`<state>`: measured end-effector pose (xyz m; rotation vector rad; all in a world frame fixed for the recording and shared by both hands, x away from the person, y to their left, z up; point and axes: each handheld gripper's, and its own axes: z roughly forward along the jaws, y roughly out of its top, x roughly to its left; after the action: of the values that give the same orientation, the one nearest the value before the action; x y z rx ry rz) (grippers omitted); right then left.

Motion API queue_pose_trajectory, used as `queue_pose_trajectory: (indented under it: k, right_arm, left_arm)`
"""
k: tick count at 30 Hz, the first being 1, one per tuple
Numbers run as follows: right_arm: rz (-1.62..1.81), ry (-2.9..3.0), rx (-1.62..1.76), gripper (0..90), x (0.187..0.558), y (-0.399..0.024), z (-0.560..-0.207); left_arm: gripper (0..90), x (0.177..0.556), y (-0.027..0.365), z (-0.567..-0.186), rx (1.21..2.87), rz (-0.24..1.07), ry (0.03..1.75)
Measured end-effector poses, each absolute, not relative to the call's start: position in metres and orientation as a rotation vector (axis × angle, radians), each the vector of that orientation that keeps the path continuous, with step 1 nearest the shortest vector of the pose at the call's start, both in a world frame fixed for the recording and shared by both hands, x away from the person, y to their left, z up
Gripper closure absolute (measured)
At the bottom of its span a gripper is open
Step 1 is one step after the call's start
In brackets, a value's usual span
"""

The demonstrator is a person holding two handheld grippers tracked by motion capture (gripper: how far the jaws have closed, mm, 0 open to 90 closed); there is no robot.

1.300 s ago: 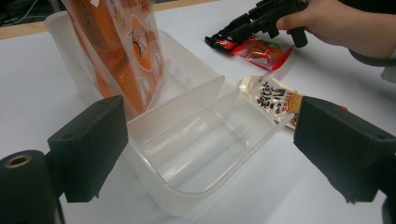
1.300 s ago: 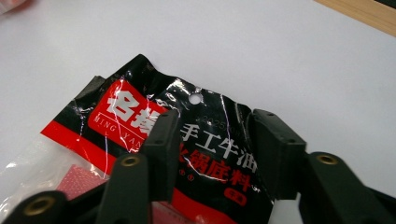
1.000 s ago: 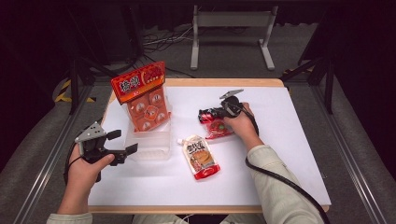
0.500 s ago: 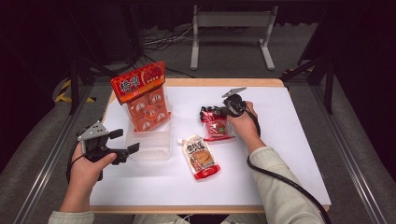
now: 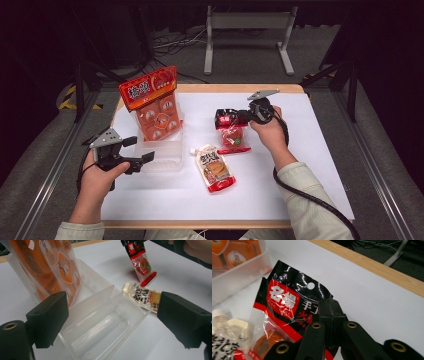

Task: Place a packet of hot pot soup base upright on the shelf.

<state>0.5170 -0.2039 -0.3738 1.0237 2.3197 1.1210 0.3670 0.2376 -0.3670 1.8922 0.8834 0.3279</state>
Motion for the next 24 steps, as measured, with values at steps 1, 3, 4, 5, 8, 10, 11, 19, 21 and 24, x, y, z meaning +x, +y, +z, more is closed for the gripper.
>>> queue_pose_trajectory:
  k: [1, 3, 4, 5, 8, 10, 11, 19, 21, 24]
  right_arm:
    - [1.133, 2.315, 1.018, 90.0, 0.514, -0.204, -0.371]
    - [1.156, 2.312, 0.997, 90.0, 0.507, -0.204, -0.365]
    - [1.165, 2.309, 0.987, 90.0, 0.504, -0.204, -0.362]
    - [1.17, 2.307, 0.978, 90.0, 0.501, -0.204, -0.36]
    - [1.196, 2.301, 0.958, 90.0, 0.494, -0.204, -0.354]
    - [1.204, 2.297, 0.953, 90.0, 0.492, -0.204, -0.352]
    - [1.211, 2.294, 0.931, 90.0, 0.487, -0.203, -0.348]
    - [1.246, 2.269, 0.867, 90.0, 0.468, -0.202, -0.334]
    - [1.257, 2.26, 0.851, 90.0, 0.464, -0.202, -0.33]
    - [1.288, 2.246, 0.843, 90.0, 0.456, -0.203, -0.325]
  left_arm:
    - [11.0, 0.367, 0.236, -0.367, 1.887, 0.321, 0.886]
    - [11.1, 0.368, 0.233, -0.367, 1.887, 0.317, 0.883]
    - [11.1, 0.369, 0.232, -0.367, 1.891, 0.313, 0.88]
    - [11.1, 0.37, 0.231, -0.367, 1.892, 0.321, 0.871]
    - [11.2, 0.37, 0.227, -0.366, 1.898, 0.322, 0.858]
    - [11.4, 0.371, 0.227, -0.366, 1.9, 0.319, 0.854]
    - [11.4, 0.371, 0.224, -0.366, 1.901, 0.321, 0.849]
    - [11.8, 0.369, 0.215, -0.367, 1.888, 0.295, 0.83]
    - [11.8, 0.369, 0.213, -0.367, 1.886, 0.3, 0.816]
    - [11.8, 0.368, 0.21, -0.367, 1.879, 0.292, 0.812]
